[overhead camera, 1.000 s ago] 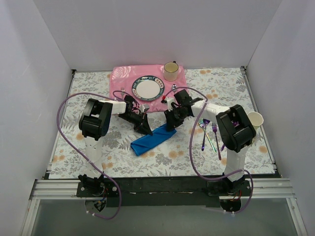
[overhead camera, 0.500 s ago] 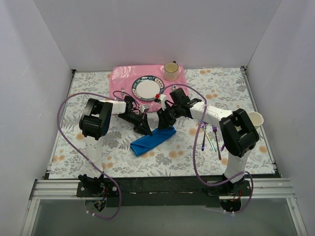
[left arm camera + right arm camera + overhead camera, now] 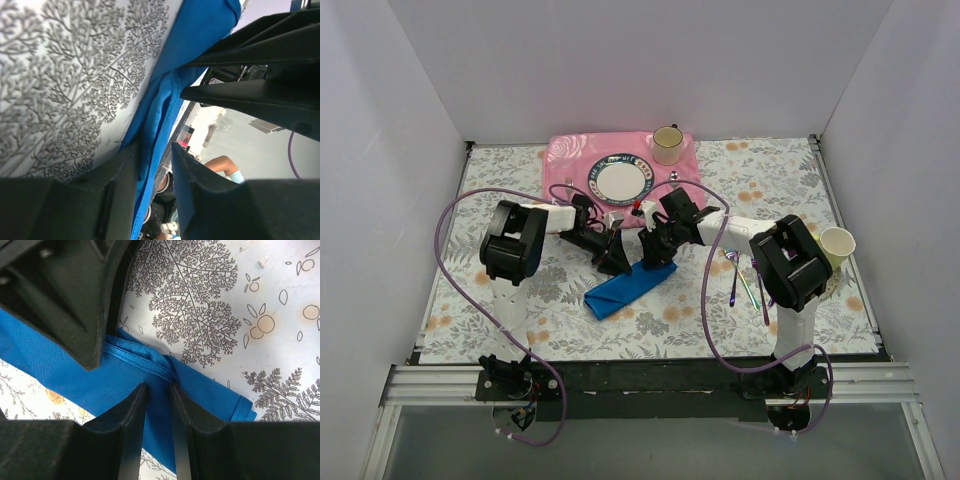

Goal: Fold the napkin into a case and place the utensils inside
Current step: Pick up the smaller rectangle-folded napkin from the center of the board.

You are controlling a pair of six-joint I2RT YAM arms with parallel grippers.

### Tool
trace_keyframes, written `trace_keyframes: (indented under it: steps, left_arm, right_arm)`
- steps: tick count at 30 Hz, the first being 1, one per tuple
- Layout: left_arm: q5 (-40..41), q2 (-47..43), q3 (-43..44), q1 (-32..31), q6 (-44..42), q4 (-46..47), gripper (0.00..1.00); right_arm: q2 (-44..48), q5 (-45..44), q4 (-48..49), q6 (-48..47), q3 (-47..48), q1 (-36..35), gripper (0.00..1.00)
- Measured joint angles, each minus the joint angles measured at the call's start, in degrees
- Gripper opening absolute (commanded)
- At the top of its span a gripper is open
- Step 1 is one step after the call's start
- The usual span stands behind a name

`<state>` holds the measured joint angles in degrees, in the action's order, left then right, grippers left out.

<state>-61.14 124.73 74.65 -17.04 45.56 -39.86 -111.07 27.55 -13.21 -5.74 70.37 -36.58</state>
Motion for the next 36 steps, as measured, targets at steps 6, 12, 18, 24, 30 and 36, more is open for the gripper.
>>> trace_keyframes:
  steps: [6,12,18,24,30,36]
  left_arm:
    - [2.2,-2.5,-0.3,1.6,-0.8,0.6,0.38]
    - [6.4,-4.2,0.2,4.5,-2.6,0.9,0.4]
    - [7.8,-4.2,1.4,4.5,-3.8,0.8,0.43]
    - [7.0,-3.8,2.1,3.7,-5.8,0.4,0.43]
    - [4.8,-3.3,0.9,1.4,-6.1,0.9,0.41]
    - [3.5,-2.9,-0.1,0.2,-5.6,1.8,0.29]
  right_arm:
    - [0.0,-1.2,0.9,0.6,0.0,-0.3,0.32]
    - [0.0,-2.0,1.5,1.0,-0.2,-0.4,0.32]
    - [0.0,-1.9,2.4,1.1,-0.6,-0.4,0.32]
    - [0.0,-1.9,2.8,1.4,-0.7,-0.4,0.32]
    - [0.0,-1.9,3.0,1.9,-0.7,-0.4,0.32]
    - [0.0,-1.9,3.1,2.4,-0.7,-0.4,0.32]
